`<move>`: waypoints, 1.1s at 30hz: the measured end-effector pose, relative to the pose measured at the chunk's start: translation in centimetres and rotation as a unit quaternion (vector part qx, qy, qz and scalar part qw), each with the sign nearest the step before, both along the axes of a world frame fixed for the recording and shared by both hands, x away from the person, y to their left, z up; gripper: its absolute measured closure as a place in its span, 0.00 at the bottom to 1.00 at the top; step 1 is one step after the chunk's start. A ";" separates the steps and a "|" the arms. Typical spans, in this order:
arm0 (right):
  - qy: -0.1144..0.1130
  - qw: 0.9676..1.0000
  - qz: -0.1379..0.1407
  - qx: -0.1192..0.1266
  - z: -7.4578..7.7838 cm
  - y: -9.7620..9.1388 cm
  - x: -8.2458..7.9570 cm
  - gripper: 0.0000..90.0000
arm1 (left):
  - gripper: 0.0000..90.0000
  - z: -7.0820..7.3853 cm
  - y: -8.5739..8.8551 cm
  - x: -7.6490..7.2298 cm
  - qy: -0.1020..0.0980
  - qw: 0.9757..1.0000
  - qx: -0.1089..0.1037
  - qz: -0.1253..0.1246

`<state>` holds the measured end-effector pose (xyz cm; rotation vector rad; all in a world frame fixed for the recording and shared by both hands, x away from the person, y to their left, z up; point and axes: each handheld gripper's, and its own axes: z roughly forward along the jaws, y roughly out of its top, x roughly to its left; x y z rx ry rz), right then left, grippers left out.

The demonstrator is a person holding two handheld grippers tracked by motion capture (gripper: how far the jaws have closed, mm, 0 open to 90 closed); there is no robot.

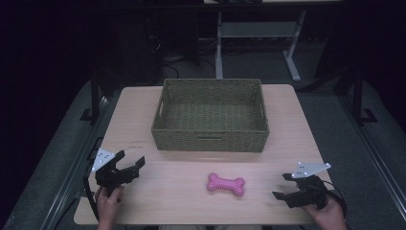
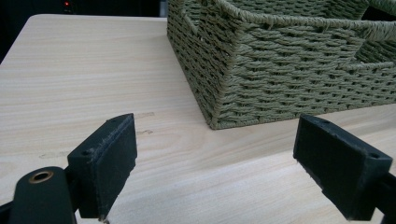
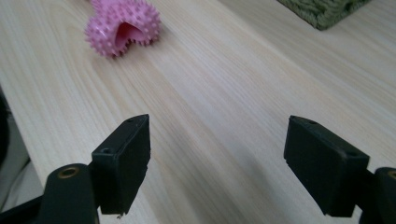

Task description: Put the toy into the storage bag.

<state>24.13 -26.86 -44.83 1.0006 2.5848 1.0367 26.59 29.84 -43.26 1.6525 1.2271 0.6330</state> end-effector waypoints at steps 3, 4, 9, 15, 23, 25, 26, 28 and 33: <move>-0.002 1.000 0.008 0.005 0.3 0.1 0.1 0.25 | 0.14 -0.1 0.0 0.1 0.004 1.000 0.000 0.001; 0.001 1.000 0.011 0.006 0.4 0.2 0.1 0.25 | 0.14 -0.1 0.0 0.1 0.003 1.000 -0.001 0.001; 0.008 1.000 0.028 -0.001 1.0 1.2 0.2 0.24 | 0.14 0.0 0.2 -0.1 -0.001 1.000 -0.001 -0.001; 0.012 0.999 0.049 -0.002 1.8 2.4 0.8 0.23 | 0.14 0.0 0.3 -0.1 -0.001 1.000 -0.005 0.001; 0.020 0.997 0.072 -0.006 2.6 3.4 1.5 0.22 | 0.14 0.0 0.1 -0.1 0.000 1.000 -0.001 -0.001; 0.022 0.997 0.076 -0.009 2.7 3.7 1.6 0.22 | 0.14 0.0 0.1 -0.1 -0.001 1.000 -0.001 -0.001; 0.024 0.997 0.078 -0.010 2.8 3.8 1.7 0.21 | 0.14 0.0 0.1 -0.1 -0.002 1.000 -0.003 -0.001; 0.024 0.996 0.084 -0.011 3.1 4.1 1.8 0.21 | 0.14 0.0 0.2 -0.1 -0.002 1.000 -0.003 0.000; 0.027 0.995 0.097 -0.015 3.5 4.8 2.1 0.21 | 0.14 0.1 0.3 -0.2 -0.003 1.000 -0.004 0.001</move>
